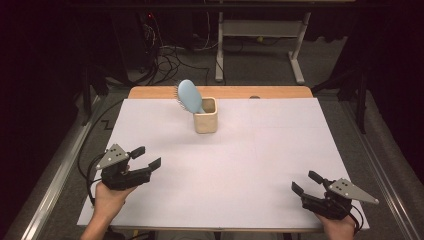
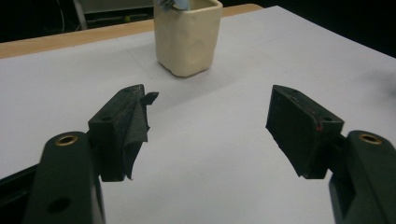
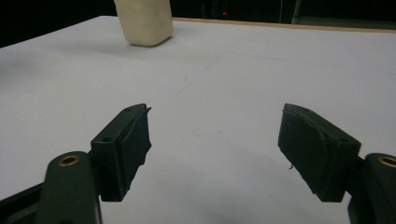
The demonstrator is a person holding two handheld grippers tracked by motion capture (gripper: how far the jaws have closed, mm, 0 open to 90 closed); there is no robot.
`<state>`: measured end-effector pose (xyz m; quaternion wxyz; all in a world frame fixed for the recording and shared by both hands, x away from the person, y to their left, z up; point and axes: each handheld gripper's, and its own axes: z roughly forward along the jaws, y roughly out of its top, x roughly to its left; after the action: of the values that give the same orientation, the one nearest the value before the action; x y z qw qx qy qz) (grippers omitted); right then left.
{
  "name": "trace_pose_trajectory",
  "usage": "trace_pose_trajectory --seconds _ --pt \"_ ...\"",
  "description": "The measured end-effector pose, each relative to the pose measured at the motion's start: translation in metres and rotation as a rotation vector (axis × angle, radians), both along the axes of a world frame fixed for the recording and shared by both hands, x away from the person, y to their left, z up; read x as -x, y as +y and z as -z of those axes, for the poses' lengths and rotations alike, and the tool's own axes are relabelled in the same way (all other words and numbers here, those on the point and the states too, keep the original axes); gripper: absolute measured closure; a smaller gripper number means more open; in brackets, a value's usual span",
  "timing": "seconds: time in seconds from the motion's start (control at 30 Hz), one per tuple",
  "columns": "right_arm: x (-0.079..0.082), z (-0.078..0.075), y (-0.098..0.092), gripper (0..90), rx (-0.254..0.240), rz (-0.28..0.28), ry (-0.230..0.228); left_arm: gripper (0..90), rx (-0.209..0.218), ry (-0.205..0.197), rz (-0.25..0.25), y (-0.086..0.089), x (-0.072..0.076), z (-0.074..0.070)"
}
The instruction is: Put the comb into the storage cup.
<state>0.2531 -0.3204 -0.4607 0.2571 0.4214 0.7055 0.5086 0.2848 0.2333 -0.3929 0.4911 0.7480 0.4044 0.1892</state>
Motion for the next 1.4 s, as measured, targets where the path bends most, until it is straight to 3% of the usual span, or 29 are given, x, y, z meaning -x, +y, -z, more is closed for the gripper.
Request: trace_pose_trajectory --seconds 1.4 --pt "0.000 0.000 0.000 25.5 0.005 -0.002 0.003 30.4 0.015 0.041 -0.030 0.009 0.005 0.026"
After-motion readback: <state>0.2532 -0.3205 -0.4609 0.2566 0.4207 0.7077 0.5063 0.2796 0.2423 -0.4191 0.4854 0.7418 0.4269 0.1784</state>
